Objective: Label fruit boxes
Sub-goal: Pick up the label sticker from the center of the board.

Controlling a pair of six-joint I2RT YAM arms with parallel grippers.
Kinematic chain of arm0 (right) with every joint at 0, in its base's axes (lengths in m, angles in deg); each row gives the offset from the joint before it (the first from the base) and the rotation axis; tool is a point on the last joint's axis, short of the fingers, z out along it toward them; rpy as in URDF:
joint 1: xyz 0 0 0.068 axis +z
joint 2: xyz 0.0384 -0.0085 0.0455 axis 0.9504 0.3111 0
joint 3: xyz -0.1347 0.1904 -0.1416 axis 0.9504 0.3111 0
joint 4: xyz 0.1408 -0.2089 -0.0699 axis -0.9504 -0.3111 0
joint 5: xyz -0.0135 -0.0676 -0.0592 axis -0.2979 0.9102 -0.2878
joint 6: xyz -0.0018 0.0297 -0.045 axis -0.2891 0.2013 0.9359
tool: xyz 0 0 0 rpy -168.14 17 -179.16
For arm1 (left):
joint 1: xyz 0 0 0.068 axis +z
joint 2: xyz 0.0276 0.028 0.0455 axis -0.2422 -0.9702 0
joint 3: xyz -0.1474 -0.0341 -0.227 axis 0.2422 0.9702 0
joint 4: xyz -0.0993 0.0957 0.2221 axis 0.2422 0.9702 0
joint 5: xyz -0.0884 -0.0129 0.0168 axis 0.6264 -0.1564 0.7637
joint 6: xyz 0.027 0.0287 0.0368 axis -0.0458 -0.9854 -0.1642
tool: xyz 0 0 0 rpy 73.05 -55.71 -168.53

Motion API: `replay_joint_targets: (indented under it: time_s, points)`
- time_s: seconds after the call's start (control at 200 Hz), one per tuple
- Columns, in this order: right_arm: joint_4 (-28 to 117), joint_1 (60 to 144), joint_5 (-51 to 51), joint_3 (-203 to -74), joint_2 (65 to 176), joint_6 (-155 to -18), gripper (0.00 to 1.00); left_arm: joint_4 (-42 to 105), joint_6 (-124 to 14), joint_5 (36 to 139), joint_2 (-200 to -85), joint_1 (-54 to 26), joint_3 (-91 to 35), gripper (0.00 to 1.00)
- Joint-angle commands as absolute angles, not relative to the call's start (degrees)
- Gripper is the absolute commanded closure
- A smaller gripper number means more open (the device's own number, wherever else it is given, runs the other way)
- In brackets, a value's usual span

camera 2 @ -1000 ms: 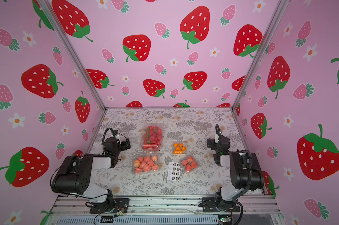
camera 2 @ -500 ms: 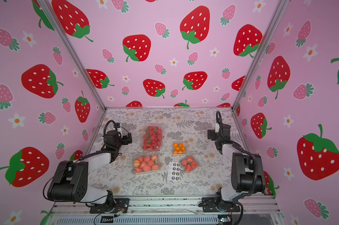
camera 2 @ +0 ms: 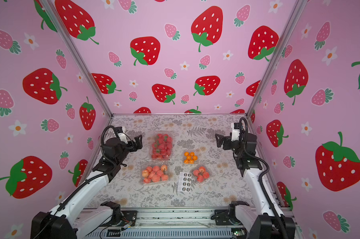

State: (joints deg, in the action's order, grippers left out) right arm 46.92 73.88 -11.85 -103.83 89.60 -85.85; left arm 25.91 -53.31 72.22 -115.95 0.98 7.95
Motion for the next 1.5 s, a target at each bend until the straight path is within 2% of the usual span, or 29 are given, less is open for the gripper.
replay_joint_targets:
  time_s: [0.0, 0.05, 0.1, 0.305, 0.365, 0.455, 0.545, 0.62, 0.665, 0.73, 0.805, 0.865, 0.96, 1.015, 1.11, 1.23, 1.495]
  points:
    - [38.06, 73.48, -17.94, -103.79, 86.10, -98.04, 0.01, 22.72, -45.17, 84.32, -109.42, -0.22, 11.95, 0.01]
    - [37.80, 73.46, -21.07, -103.07, 85.08, -98.83, 0.01, 18.90, -44.20, 87.64, -105.81, -0.20, 14.99, 0.01]
    - [37.12, 73.45, -19.97, -101.23, 82.22, -101.74, 0.01, 19.34, -41.22, 86.25, -102.63, -0.22, 16.50, 0.01]
    - [43.22, 74.19, -25.90, -97.11, 79.53, -105.56, 0.01, 32.75, -38.53, 89.96, -99.23, -2.04, 12.35, 0.01]
    - [37.77, 78.78, -20.01, -98.01, 77.51, -101.93, 0.01, 37.22, -40.18, 88.23, -100.35, -4.78, 11.03, 0.01]
    - [27.95, 90.98, -1.84, -99.52, 72.81, -97.41, 0.01, 41.78, -44.30, 81.51, -101.77, -11.48, 9.79, 0.01]
    - [23.92, 103.73, 15.86, -99.22, 67.61, -95.80, 0.01, 45.28, -44.61, 76.69, -103.68, -18.88, 8.37, 0.01]
    - [23.50, 109.40, 24.42, -98.39, 65.09, -92.86, 0.01, 46.91, -46.04, 74.09, -105.78, -25.71, 6.93, 0.01]
    - [24.40, 110.02, 26.98, -96.98, 63.92, -92.15, 0.01, 47.80, -46.76, 69.73, -106.77, -30.19, 6.29, 0.01]
    - [23.85, 109.95, 30.22, -94.50, 61.87, -99.39, 0.01, 48.04, -46.27, 66.58, -107.68, -34.36, 6.33, 0.01]
    - [27.22, 109.89, 20.92, -92.46, 60.56, -97.36, 0.00, 45.99, -45.19, 70.01, -107.98, -36.29, 7.91, 0.01]
    - [26.92, 110.01, 15.09, -92.53, 62.12, -99.18, 0.00, 44.77, -44.33, 72.57, -107.78, -36.97, 9.40, 0.01]
    - [27.53, 111.67, 7.82, -92.67, 67.40, -101.74, 0.00, 45.54, -42.53, 69.82, -106.26, -38.38, 11.33, 0.01]
    - [29.66, 114.97, 7.55, -91.50, 69.47, -102.48, 0.05, 45.46, -42.95, 69.39, -105.56, -38.91, 12.05, 0.01]
    - [29.18, 122.09, 13.90, -91.61, 71.57, -103.67, 0.04, 47.27, -43.30, 70.57, -106.12, -39.02, 11.87, 0.01]
    - [21.51, 132.06, 28.14, -95.60, 75.62, -105.20, 0.02, 46.26, -42.30, 72.55, -107.54, -39.07, 11.90, 0.01]
    - [23.82, 151.25, 39.62, -100.59, 93.38, -111.48, 0.01, 46.83, -41.05, 73.62, -111.53, -39.21, 10.23, 0.01]
